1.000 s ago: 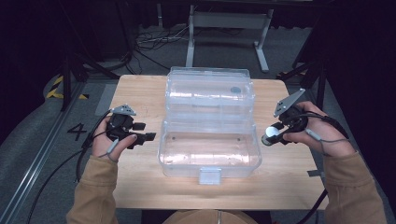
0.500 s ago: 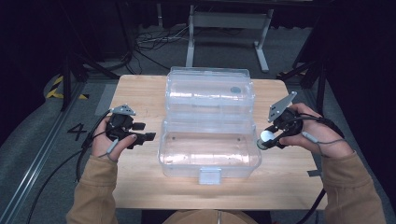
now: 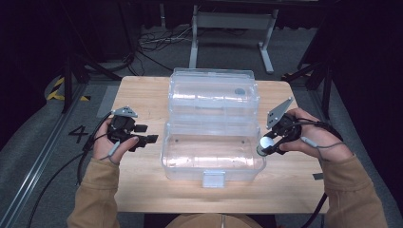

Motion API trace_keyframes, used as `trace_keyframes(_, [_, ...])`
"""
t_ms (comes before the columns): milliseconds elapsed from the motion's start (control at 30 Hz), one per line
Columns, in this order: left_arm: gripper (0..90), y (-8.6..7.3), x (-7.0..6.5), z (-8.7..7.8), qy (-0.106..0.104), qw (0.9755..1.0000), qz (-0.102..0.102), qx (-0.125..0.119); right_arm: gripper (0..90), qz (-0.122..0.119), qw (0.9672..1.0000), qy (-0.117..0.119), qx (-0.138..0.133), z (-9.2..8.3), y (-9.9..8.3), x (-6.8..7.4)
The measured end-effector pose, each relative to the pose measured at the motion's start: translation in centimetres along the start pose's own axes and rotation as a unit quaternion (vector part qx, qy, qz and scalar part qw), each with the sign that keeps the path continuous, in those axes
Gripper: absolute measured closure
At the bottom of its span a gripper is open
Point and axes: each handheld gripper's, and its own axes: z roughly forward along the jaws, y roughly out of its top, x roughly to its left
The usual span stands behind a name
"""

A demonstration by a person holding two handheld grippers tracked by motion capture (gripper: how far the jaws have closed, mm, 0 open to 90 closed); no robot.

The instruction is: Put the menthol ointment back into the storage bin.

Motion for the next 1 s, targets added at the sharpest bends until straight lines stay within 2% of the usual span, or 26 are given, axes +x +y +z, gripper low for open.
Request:
trace_keyframes(333, [37.5, 0.0, 0.0, 0.0, 0.001, 1.0, -0.002, 0.0, 50.3, -0.016, 0.9997, 0.018, 0.007, 1.3, 0.5, 0.1])
trace_keyframes(1000, [37.4, 0.0, 0.0, 0.0, 0.001, 1.0, 0.0, 0.001, 50.3, -0.022, 0.9986, 0.041, 0.023, 4.1, 0.8, 0.2])
